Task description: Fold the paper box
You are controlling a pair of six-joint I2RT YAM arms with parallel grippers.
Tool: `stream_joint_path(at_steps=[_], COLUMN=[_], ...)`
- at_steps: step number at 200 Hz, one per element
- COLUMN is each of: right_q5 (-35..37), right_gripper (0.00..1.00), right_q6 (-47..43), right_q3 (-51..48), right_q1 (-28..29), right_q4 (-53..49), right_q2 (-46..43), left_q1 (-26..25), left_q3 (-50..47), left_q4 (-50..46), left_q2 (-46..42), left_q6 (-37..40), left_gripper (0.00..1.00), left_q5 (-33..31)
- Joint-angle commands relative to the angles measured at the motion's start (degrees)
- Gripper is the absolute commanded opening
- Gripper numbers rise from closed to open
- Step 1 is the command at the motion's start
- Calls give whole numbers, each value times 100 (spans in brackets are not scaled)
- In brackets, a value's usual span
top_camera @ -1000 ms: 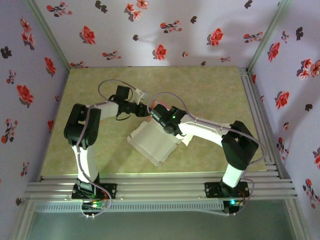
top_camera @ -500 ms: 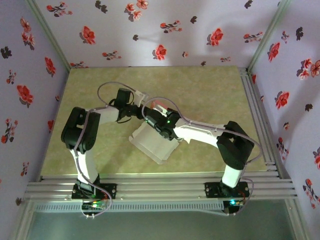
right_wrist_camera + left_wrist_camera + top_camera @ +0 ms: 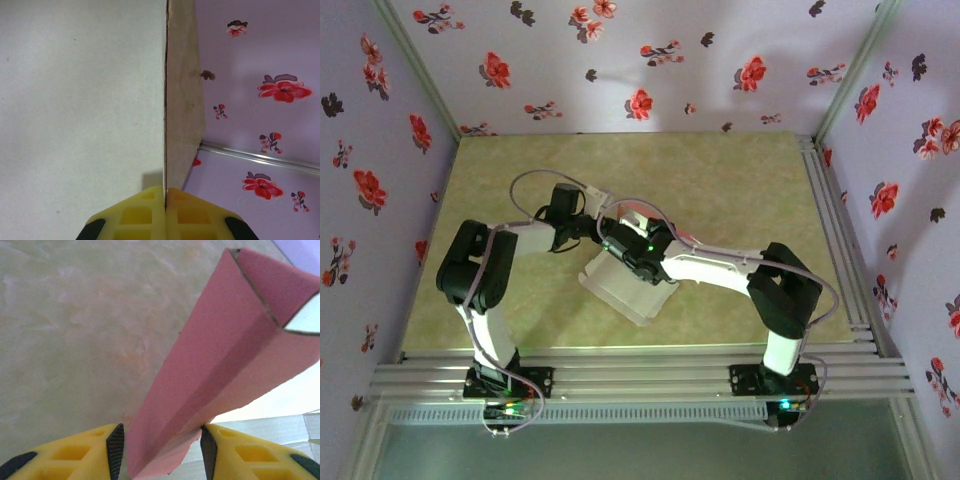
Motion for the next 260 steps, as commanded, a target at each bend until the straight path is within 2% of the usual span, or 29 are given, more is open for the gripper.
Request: stream_joint_path(at_steps=[1,39,167,260], right_q5=[-32,-230,-194,443], right_gripper=[0,0,0,0], right_q6=[-40,140,249,-115], right_q3=[83,84,-105,-539], right_q1=[50,57,137,282], right_q4=[-76,-229,-246,416], right_q2=[-35,-136,-252,-155], left_q1=[20,21,13,201], left_q3=[52,36,-227,-585], left_q4=[-52,-88,-214,-17], left_q2=[-266,-226,-338,-818], left_q6=[38,86,240,-36], left_gripper=[48,48,50,48], left_q5=[47,418,678,1060])
